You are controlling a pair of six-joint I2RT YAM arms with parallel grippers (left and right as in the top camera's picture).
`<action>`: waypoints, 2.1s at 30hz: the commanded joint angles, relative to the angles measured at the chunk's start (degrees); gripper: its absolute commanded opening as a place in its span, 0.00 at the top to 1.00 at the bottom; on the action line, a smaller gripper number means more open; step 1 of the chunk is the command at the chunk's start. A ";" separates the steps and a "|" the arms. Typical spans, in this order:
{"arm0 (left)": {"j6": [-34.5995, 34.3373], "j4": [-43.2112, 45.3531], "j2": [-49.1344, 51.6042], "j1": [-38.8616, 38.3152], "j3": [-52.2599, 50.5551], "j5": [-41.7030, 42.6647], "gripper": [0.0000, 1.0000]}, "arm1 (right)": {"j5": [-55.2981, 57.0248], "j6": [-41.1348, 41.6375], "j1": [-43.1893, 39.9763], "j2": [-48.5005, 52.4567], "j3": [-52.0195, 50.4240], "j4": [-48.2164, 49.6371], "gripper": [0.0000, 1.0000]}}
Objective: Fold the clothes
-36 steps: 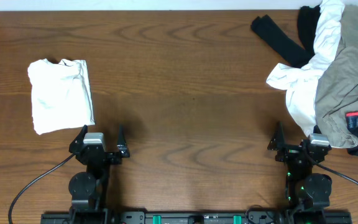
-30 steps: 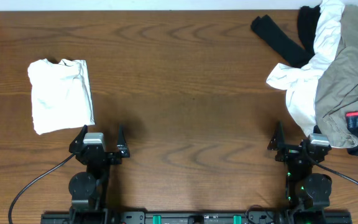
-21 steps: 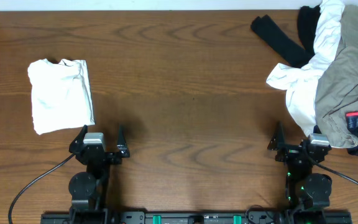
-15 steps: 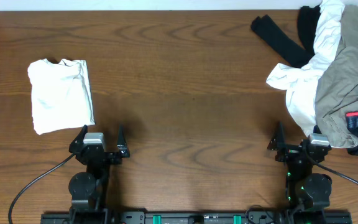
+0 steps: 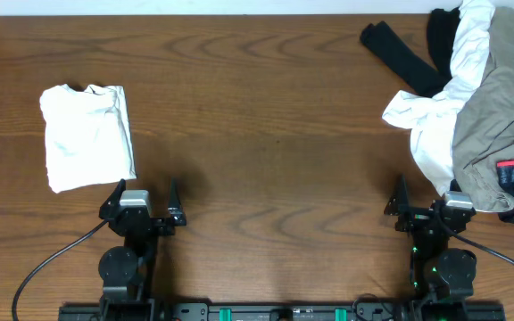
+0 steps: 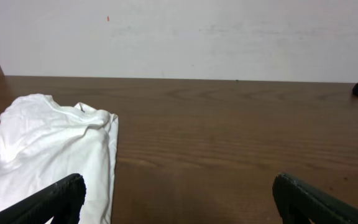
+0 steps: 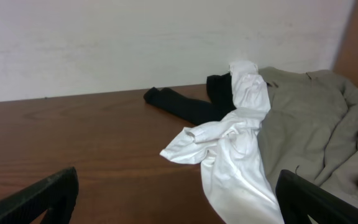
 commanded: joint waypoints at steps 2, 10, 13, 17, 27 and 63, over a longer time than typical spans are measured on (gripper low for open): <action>0.37 -2.73 0.11 -0.07 -0.46 -1.05 0.02 | 0.04 -0.76 -0.57 -0.28 -0.13 -0.11 0.01; 0.35 -2.73 0.11 -0.07 -0.46 -1.05 0.02 | 0.04 -0.76 -0.57 -0.28 -0.13 -0.11 0.01; 0.37 -2.73 0.11 -0.07 -0.46 -1.05 0.02 | 0.04 -0.76 -0.57 -0.28 -0.13 -0.11 0.01; 0.37 -2.73 0.11 -0.07 -0.46 -1.05 0.02 | 0.04 -0.76 -0.57 -0.28 -0.13 -0.11 0.01; 0.37 -2.73 0.11 -0.07 -0.46 -1.05 0.02 | 0.04 -0.76 -0.57 -0.28 -0.13 -0.11 0.01; -4.92 -25.97 12.70 -0.07 29.20 3.04 0.02 | -1.20 0.94 -0.59 19.89 27.71 -21.16 0.01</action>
